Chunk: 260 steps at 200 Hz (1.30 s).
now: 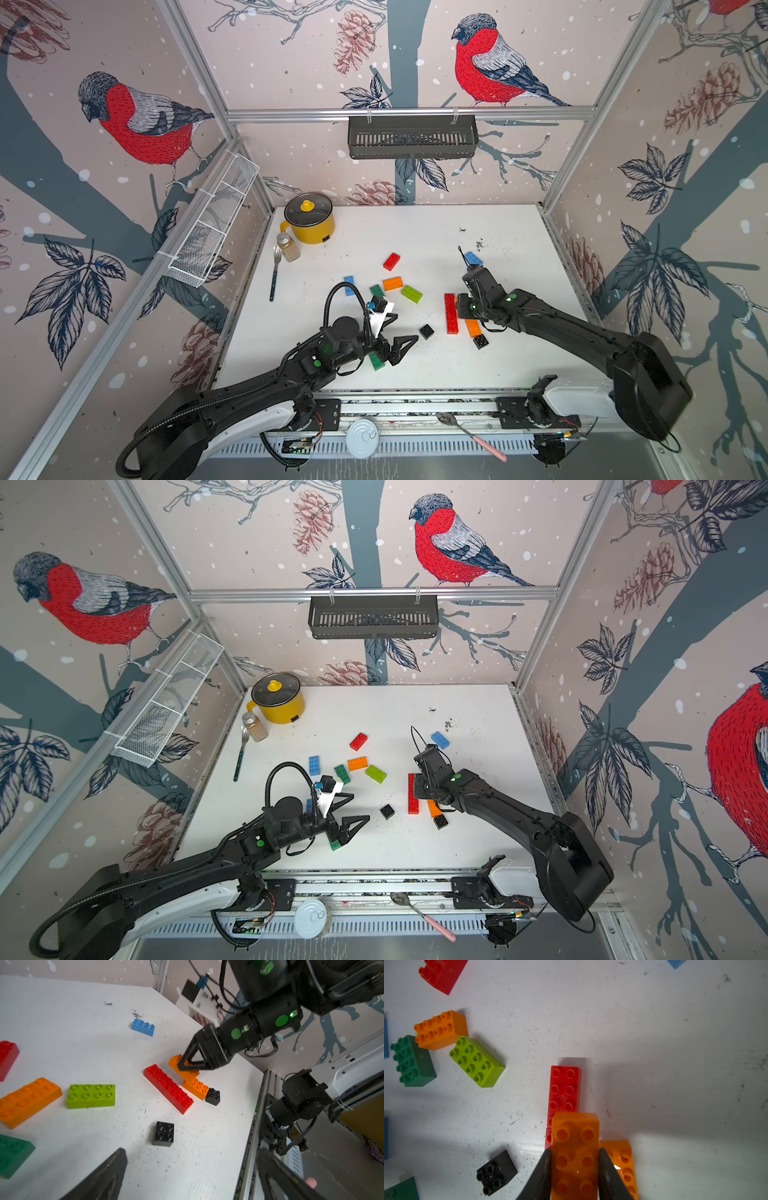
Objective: Assemble a small pinwheel with lego
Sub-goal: Assemble the lego brick with the lego brick.
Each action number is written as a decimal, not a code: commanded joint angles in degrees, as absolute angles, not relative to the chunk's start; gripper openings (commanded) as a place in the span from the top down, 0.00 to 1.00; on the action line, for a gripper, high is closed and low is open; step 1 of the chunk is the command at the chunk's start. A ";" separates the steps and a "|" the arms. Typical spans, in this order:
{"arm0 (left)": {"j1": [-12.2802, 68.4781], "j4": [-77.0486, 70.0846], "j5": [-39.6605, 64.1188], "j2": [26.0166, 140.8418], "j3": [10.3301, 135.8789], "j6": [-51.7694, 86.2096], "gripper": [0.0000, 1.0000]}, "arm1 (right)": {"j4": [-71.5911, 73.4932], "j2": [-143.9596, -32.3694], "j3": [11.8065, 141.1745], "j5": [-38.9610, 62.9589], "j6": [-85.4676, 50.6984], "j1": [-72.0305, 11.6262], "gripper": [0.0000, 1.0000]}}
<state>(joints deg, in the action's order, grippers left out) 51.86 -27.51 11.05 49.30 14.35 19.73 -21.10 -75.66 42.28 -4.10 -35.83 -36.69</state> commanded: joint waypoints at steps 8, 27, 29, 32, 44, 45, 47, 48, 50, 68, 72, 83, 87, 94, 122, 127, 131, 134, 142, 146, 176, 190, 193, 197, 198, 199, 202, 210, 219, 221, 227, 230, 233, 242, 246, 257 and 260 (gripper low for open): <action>51.94 -26.95 7.94 50.19 17.63 18.18 0.03 | -18.29 -78.90 43.48 -3.36 -35.77 -37.00 0.82; 51.93 -28.82 10.34 51.36 17.27 18.82 0.03 | -18.28 -80.86 44.12 -3.75 -35.86 -37.47 0.82; 51.94 -29.07 10.47 51.44 17.22 18.85 0.03 | -18.37 -80.99 44.19 -3.77 -35.86 -37.51 0.82; 51.93 -29.26 10.71 51.64 17.23 18.87 0.03 | -18.37 -81.22 44.26 -3.83 -35.95 -37.59 0.82; 51.94 -29.27 10.98 52.26 17.38 18.91 0.03 | -18.39 -81.69 44.35 -4.00 -35.86 -37.70 0.82; 51.94 -29.23 10.98 52.28 17.44 18.90 0.03 | -18.38 -81.76 44.37 -4.06 -35.86 -37.70 0.82; 51.90 -29.06 10.99 52.36 17.54 18.94 0.03 | -18.42 -81.77 44.45 -4.16 -35.86 -37.70 0.82; 51.92 -28.99 11.03 52.41 17.60 18.96 0.03 | -18.44 -81.84 44.46 -4.14 -35.86 -37.70 0.82; 51.92 -28.91 11.06 52.46 17.69 18.96 0.03 | -18.45 -81.94 44.47 -4.20 -35.86 -37.75 0.82; 51.90 -28.70 11.55 52.73 18.04 19.24 0.03 | -18.81 -82.52 44.65 -5.10 -36.12 -37.79 0.82; 51.92 -28.98 11.68 52.78 17.90 19.31 0.03 | -18.89 -82.61 44.65 -5.14 -36.17 -37.78 0.82; 51.93 -29.27 11.71 52.98 17.76 19.33 0.03 | -19.23 -82.85 44.77 -5.70 -36.43 -37.79 0.83; 51.90 -29.31 11.71 53.11 17.75 19.40 0.03 | -19.37 -82.96 44.83 -5.93 -36.39 -37.76 0.83; 51.92 -29.27 11.84 53.24 17.87 19.42 0.03 | -19.57 -83.05 44.93 -6.35 -36.45 -37.76 0.83; 51.94 -29.32 12.39 53.79 18.17 19.53 0.03 | -20.02 -83.60 45.14 -7.23 -36.64 -37.88 0.83; 51.94 -29.28 12.39 53.79 18.15 19.53 0.03 | -20.27 -83.61 45.23 -7.54 -36.75 -37.88 0.83; 51.93 -29.33 12.39 53.79 18.15 19.53 0.02 | -20.38 -83.61 45.19 -7.87 -36.85 -37.91 0.83; 51.90 -29.28 12.35 53.87 18.19 19.55 0.03 | -20.39 -83.62 45.25 -7.98 -36.80 -37.88 0.83; 51.94 -29.21 12.31 53.88 18.24 19.53 0.03 | -20.47 -83.60 45.11 -8.14 -36.60 -37.90 0.83; 51.94 -29.10 12.30 53.80 18.25 19.51 0.03 | -20.48 -83.61 45.11 -8.26 -36.65 -37.88 0.83; 51.94 -29.06 11.95 53.87 18.16 19.52 0.03 | -21.01 -84.79 45.49 -8.53 -36.97 -37.88 0.83; 51.90 -29.13 12.11 53.96 18.21 19.65 0.03 | -21.09 -84.90 45.38 -8.95 -37.34 -37.88 0.83; 51.94 -29.14 12.17 53.96 18.21 19.72 0.03 | -21.09 -84.84 45.34 -9.04 -37.42 -37.90 0.83; 51.94 -29.22 12.21 54.04 18.23 19.73 0.03 | -21.09 -84.82 45.34 -9.05 -37.46 -37.88 0.83; 51.90 -29.24 12.26 54.05 18.25 19.71 0.03 | -21.09 -84.82 45.30 -9.05 -37.45 -37.88 0.83; 51.92 -29.25 12.28 54.05 18.22 19.70 0.03 | -21.09 -84.81 45.33 -9.05 -37.49 -37.88 0.83; 51.94 -29.22 12.30 54.05 18.26 19.69 0.03 | -21.09 -84.81 45.27 -8.99 -37.52 -37.88 0.83; 51.94 -29.29 12.26 54.13 18.18 19.71 0.03 | -21.01 -84.85 45.28 -8.71 -37.53 -37.92 0.83; 51.90 -29.27 12.19 54.29 18.26 19.72 0.03 | -21.21 -84.80 45.35 -8.66 -37.62 -38.05 0.83; 51.91 -29.22 12.14 54.31 18.25 19.69 0.03 | -21.28 -84.81 45.39 -8.68 -37.66 -38.05 0.83; 51.94 -29.08 12.17 54.35 18.38 19.74 0.03 | -21.65 -84.91 45.47 -9.18 -37.79 -38.12 0.83; 51.94 -29.02 12.21 54.40 18.41 19.73 0.03 | -21.69 -84.86 45.49 -9.26 -37.88 -38.14 0.83; 51.94 -28.93 12.28 54.40 18.45 19.73 0.03 | -21.79 -84.82 45.49 -9.46 -37.96 -38.16 0.83; 51.92 -29.03 12.48 54.41 18.48 19.79 0.03 | -21.80 -84.68 45.40 -9.46 -38.21 -38.29 0.83; 51.88 -29.12 12.48 54.40 18.43 19.78 0.03 | -21.81 -84.68 45.43 -9.37 -38.23 -38.36 0.83; 51.90 -29.11 12.44 54.32 18.44 19.78 0.03 | -21.79 -84.17 45.39 -9.46 -38.56 -38.79 0.83; 51.94 -29.13 12.40 54.32 18.43 19.80 0.03 | -21.82 -84.12 45.39 -9.69 -38.58 -38.86 0.83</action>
<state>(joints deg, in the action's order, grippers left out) 51.90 -26.76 11.86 54.39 18.02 19.57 -19.57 -84.44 45.36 -8.08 -37.43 -38.20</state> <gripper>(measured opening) 0.973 0.335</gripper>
